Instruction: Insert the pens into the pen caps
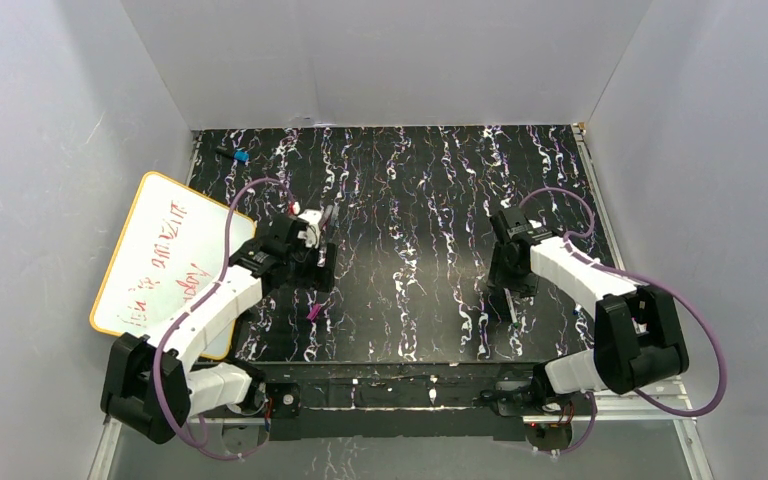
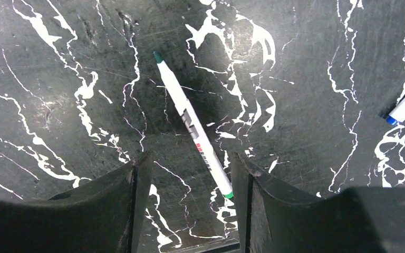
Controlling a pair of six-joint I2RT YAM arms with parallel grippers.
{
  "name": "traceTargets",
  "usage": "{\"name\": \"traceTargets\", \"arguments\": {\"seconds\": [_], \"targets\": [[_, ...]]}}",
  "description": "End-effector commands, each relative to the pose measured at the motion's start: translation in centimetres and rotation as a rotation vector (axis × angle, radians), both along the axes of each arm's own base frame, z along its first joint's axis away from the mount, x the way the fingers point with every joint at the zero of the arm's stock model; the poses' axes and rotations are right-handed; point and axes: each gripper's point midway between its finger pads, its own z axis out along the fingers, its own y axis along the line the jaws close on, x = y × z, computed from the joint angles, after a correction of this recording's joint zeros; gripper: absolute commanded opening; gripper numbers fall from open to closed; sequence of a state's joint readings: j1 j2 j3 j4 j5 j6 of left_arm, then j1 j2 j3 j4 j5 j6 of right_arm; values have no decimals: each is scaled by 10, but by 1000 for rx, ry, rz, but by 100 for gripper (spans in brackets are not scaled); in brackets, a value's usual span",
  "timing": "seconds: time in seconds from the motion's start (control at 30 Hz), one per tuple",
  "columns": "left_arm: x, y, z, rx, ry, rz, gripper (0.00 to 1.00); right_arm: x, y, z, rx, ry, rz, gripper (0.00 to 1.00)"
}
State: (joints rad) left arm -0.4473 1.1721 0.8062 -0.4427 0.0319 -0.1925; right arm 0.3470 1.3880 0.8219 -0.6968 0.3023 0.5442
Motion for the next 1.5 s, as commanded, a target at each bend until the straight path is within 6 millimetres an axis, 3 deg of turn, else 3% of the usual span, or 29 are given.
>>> {"name": "traceTargets", "arguments": {"seconds": [0.0,0.27,0.47,0.57,0.7,0.73,0.97,1.17,1.27,1.37,1.47], "targets": [[-11,11,-7,-11,31,124,82,-4,-10,6,-40,-15,-68,63],[-23,6,-39,-3,167,142,78,2,-1,-24,-13,55,-63,62],[-33,6,-60,46,251,141,70,7,1,-40,5,77,-50,49],[-40,5,-67,65,296,147,67,5,3,-49,19,99,-41,34],[-44,7,-67,80,313,201,64,2,6,-58,41,126,-26,4],[-47,8,-66,84,322,207,64,3,6,-58,41,124,-23,1],[-61,21,-71,197,373,252,55,12,17,-51,97,81,16,1],[-68,29,-86,321,401,255,29,28,26,-32,138,22,65,1],[-67,32,-93,352,410,253,7,30,28,-27,146,10,83,1],[-63,31,-98,364,407,239,0,30,30,-25,157,4,95,1],[-55,25,-100,355,396,221,0,29,34,-24,179,-1,101,1]]}}
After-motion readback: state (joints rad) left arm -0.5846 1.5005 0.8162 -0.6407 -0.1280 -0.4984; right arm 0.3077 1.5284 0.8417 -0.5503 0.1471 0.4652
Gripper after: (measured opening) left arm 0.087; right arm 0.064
